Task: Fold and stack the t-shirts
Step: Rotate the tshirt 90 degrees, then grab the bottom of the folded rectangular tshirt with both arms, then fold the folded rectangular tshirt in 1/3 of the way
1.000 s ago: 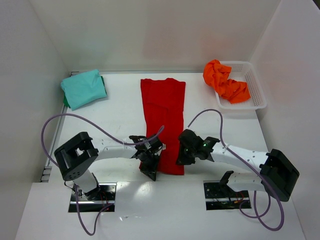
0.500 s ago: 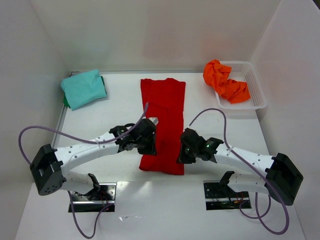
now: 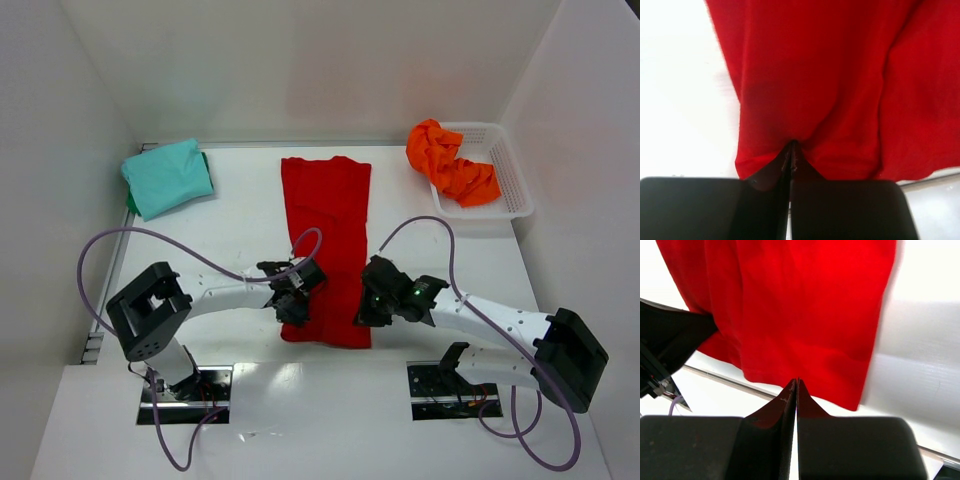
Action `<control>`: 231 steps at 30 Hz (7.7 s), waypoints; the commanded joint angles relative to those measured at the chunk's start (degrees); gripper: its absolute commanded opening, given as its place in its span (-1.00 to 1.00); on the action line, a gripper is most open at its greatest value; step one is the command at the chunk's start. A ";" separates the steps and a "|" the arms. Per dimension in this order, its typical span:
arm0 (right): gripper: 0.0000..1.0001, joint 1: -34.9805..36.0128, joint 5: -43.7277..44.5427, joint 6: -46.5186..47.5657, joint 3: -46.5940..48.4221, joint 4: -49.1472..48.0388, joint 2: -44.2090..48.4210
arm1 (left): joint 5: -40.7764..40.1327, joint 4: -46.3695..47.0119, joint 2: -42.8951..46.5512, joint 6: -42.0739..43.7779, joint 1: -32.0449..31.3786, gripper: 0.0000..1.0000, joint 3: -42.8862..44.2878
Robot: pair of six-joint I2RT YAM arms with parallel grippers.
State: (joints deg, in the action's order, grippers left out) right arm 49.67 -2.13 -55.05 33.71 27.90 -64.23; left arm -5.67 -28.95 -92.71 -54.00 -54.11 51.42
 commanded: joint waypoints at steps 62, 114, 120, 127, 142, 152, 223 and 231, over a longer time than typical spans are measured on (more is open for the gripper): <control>-1.00 -25.32 13.03 29.21 54.08 -8.92 -56.61 | 6.81 1.01 -40.18 26.75 37.05 -1.00 56.33; 0.99 -8.38 2.65 1.54 6.47 -4.53 -6.44 | 18.94 4.96 13.52 14.45 25.45 1.00 -0.17; 0.92 -2.13 0.81 -6.21 0.22 -1.55 -0.82 | 21.76 4.96 16.68 9.09 20.89 1.00 -6.23; 0.90 2.45 -0.42 -9.64 -2.95 4.17 2.44 | 22.46 3.29 20.64 3.99 17.63 1.00 -12.04; 0.84 2.45 1.25 -12.80 -6.38 2.95 1.82 | 21.05 4.68 17.47 1.00 16.49 0.66 -16.52; 0.46 2.45 1.78 -12.28 -5.85 0.76 -1.87 | 23.77 6.89 11.93 1.53 16.49 0.44 -15.38; -0.94 -27.60 8.02 19.45 40.38 -11.02 -38.61 | 20.00 -8.13 -26.64 32.90 37.40 -0.99 49.12; -0.94 -28.14 6.00 20.51 44.60 -12.69 -44.92 | 20.08 -8.14 -32.01 33.43 37.41 -0.99 54.84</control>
State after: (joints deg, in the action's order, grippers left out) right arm 22.06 3.81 -36.14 74.83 18.28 -107.13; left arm 14.39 -36.49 -123.46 -22.39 -16.80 103.31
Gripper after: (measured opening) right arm 0.031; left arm 0.010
